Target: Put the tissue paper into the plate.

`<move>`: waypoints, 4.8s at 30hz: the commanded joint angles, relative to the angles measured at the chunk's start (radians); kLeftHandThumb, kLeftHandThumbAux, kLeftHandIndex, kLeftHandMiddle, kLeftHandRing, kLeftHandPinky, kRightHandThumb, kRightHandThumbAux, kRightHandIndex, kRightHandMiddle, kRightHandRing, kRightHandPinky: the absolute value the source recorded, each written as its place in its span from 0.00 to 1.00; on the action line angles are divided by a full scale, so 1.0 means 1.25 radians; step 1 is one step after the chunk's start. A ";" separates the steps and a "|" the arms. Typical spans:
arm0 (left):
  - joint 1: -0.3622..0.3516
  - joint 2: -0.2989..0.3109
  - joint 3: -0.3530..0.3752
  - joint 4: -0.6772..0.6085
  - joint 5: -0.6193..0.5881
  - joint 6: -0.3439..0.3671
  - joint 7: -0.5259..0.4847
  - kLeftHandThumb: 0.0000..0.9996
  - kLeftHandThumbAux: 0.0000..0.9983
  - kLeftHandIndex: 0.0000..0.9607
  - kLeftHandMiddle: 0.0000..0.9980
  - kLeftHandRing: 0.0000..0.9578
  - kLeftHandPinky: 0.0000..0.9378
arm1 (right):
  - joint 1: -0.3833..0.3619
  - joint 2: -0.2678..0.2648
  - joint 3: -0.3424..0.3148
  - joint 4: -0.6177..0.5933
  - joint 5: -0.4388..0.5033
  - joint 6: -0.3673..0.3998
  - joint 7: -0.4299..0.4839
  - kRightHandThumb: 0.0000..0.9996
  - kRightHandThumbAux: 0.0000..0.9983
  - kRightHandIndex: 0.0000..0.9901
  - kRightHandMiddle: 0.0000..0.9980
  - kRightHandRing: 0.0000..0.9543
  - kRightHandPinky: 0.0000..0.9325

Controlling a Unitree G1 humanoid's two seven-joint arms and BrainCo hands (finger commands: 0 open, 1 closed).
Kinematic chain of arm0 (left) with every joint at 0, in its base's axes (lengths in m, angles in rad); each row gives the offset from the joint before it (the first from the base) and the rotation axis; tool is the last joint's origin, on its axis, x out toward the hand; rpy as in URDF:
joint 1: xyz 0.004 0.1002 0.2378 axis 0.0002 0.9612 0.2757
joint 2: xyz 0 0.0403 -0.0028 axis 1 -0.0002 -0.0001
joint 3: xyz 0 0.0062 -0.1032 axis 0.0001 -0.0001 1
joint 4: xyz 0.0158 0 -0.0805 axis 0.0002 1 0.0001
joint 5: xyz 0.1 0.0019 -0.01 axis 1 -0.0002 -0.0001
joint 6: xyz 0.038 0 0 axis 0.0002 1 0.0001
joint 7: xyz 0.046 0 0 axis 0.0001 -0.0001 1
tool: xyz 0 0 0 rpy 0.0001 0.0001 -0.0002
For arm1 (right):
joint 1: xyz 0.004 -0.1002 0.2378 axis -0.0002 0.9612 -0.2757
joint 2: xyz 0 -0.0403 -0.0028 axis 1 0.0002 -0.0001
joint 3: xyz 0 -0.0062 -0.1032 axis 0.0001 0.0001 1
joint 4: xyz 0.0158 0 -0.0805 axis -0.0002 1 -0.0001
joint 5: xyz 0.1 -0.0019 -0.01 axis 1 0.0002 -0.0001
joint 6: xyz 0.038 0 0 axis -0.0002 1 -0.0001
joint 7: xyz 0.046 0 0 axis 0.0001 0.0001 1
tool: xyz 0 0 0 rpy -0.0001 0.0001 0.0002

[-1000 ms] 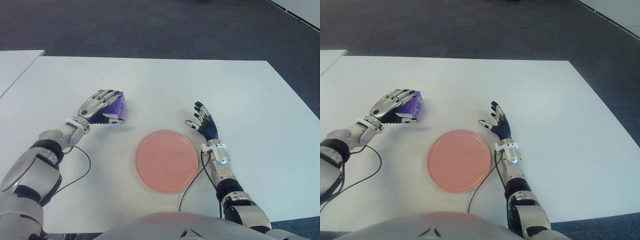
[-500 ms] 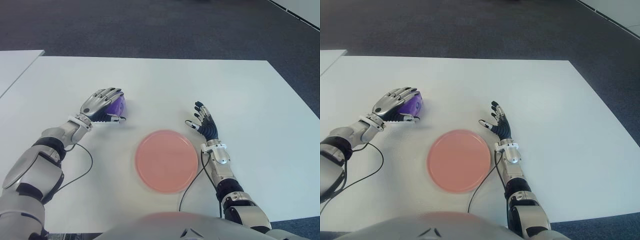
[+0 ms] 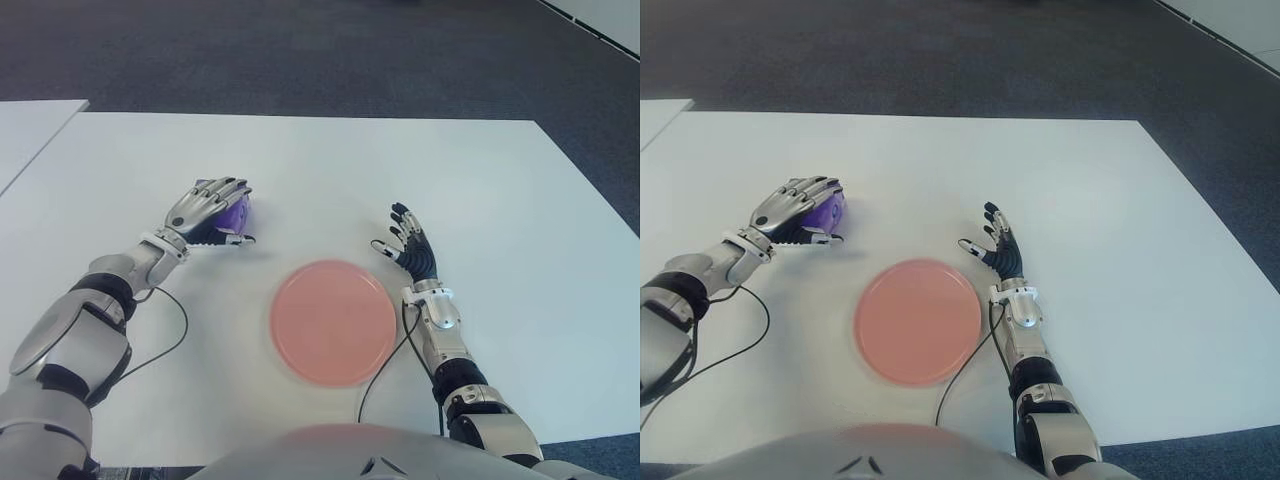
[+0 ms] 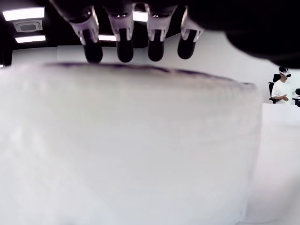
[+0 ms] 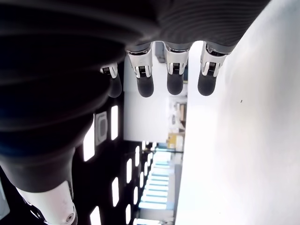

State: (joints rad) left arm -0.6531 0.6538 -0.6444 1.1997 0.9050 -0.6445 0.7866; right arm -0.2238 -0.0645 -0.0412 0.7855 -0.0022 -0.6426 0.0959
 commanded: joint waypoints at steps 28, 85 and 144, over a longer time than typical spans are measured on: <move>-0.005 -0.014 -0.022 0.023 0.013 0.028 0.016 0.26 0.14 0.00 0.00 0.00 0.00 | 0.131 0.007 0.010 0.033 -0.010 0.079 -0.002 0.00 0.76 0.00 0.00 0.00 0.00; 0.032 0.067 -0.003 -0.012 0.015 0.028 0.054 0.29 0.15 0.00 0.00 0.00 0.00 | 0.128 -0.006 0.007 0.049 -0.009 0.049 0.019 0.00 0.80 0.02 0.00 0.00 0.00; 0.090 -0.062 -0.030 0.080 -0.005 0.083 -0.078 0.27 0.18 0.00 0.00 0.00 0.00 | 0.168 -0.010 0.014 -0.006 -0.006 0.070 0.012 0.00 0.77 0.01 0.00 0.00 0.00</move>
State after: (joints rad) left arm -0.5902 0.6097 -0.6513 1.2647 0.8819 -0.5518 0.7645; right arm -0.1582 -0.0774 -0.0287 0.6970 0.0010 -0.6142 0.1069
